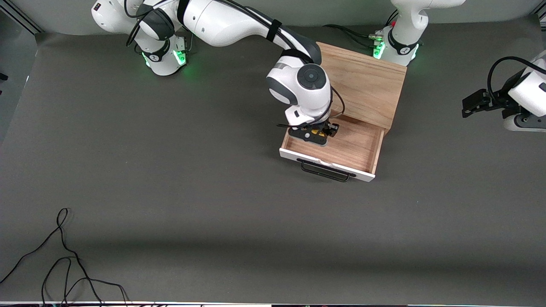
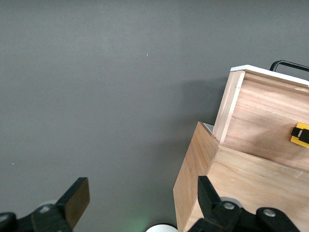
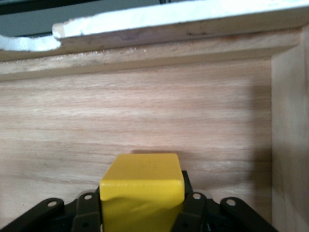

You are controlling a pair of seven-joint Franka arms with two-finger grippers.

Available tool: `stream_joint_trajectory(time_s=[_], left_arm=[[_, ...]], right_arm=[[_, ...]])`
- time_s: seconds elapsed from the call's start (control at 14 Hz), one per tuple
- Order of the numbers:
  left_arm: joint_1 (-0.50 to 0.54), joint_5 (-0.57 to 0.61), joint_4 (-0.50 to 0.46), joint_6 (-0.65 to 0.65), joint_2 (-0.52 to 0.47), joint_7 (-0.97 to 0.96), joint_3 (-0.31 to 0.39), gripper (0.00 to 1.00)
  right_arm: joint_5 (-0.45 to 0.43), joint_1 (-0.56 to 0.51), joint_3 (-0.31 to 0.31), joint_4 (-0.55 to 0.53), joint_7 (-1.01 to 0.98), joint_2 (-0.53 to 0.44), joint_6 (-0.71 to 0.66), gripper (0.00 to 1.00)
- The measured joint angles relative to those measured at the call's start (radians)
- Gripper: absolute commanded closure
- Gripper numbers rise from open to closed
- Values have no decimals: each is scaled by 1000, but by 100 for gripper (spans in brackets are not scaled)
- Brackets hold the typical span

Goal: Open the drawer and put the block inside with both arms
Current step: 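Lower the cube into the drawer and open the right gripper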

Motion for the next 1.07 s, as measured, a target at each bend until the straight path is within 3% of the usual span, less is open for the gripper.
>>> stream_joint_trajectory(time_s=[0.64,1.07], left_arm=[[0,1,3,-13,2,1,-2,0],[0,1,2,-13,2,1,-2,0]], right_arm=[[-7,7,-17,11,11,-47,-7,0],[-8,-99,-26,20,-87,-181,-191,0]])
